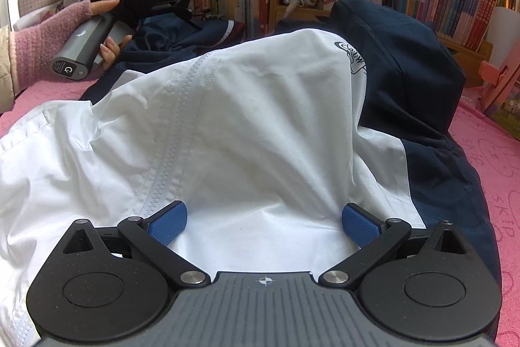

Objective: Fold clothes

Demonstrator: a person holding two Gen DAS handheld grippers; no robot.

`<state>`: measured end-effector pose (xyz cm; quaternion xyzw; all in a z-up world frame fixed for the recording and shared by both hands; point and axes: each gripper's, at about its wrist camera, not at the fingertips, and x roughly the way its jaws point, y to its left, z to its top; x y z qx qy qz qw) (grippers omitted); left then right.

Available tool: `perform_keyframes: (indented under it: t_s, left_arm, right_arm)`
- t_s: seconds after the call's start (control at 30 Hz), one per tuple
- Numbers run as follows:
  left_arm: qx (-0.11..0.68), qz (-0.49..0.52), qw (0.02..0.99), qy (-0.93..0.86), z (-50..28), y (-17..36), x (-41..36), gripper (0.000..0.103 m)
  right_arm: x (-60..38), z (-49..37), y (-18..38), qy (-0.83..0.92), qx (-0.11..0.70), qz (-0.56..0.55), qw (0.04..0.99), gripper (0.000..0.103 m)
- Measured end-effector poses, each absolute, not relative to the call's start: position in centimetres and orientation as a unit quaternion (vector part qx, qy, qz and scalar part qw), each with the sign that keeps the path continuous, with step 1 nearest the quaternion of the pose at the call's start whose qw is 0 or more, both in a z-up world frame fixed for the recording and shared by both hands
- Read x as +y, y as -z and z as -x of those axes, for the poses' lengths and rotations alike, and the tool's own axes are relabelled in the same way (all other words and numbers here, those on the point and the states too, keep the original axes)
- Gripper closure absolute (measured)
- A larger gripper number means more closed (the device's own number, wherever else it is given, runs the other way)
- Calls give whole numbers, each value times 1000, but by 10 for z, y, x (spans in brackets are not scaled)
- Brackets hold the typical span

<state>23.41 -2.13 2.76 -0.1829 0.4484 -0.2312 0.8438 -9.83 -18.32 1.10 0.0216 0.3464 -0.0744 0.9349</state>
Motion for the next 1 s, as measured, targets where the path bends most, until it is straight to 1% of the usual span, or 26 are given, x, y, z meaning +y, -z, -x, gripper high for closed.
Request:
perform_keyframes:
  t_s: [0.13, 0.33, 0.53, 0.57, 0.6, 0.63, 0.67, 0.7, 0.73, 0.77, 0.83, 1.0]
  left_arm:
    - [442, 157, 849, 243, -235, -27, -26, 0]
    - [421, 173, 861, 227, -243, -23, -33, 0]
    - [410, 166, 873, 204, -247, -23, -41, 1]
    - [411, 167, 874, 200, -247, -24, -41, 7]
    - [411, 167, 874, 195, -247, -24, -41, 16]
    - [414, 179, 869, 203, -247, -25, -38, 43]
    - [413, 200, 863, 209, -247, -26, -31, 63]
    - [413, 220, 857, 215, -247, -27, -25, 66]
    - [412, 240, 851, 221, -246, -28, -18, 74]
    - [405, 240, 853, 227, -245, -34, -13, 80]
    - [390, 237, 857, 239, -241, -45, -3, 84]
    - [334, 252, 874, 246, -235, -89, 47, 88]
  right_arm:
    - [-183, 98, -11, 74, 346, -22, 935, 0]
    - [-184, 99, -11, 73, 346, -22, 935, 0]
    - [-185, 99, -11, 73, 347, -22, 935, 0]
    - [-185, 99, -11, 73, 347, -22, 935, 0]
    - [-184, 99, -11, 73, 347, -22, 935, 0]
    - [-184, 100, -11, 73, 347, -22, 935, 0]
    - [-184, 100, -11, 73, 347, -22, 935, 0]
    - [-185, 100, -11, 73, 347, -22, 935, 0]
    - [-185, 100, -11, 73, 347, -22, 935, 0]
    - [-185, 100, -11, 73, 347, -22, 935, 0]
    - [-185, 100, -11, 73, 347, -22, 935, 0]
    - [-185, 100, -11, 74, 347, -22, 935, 0]
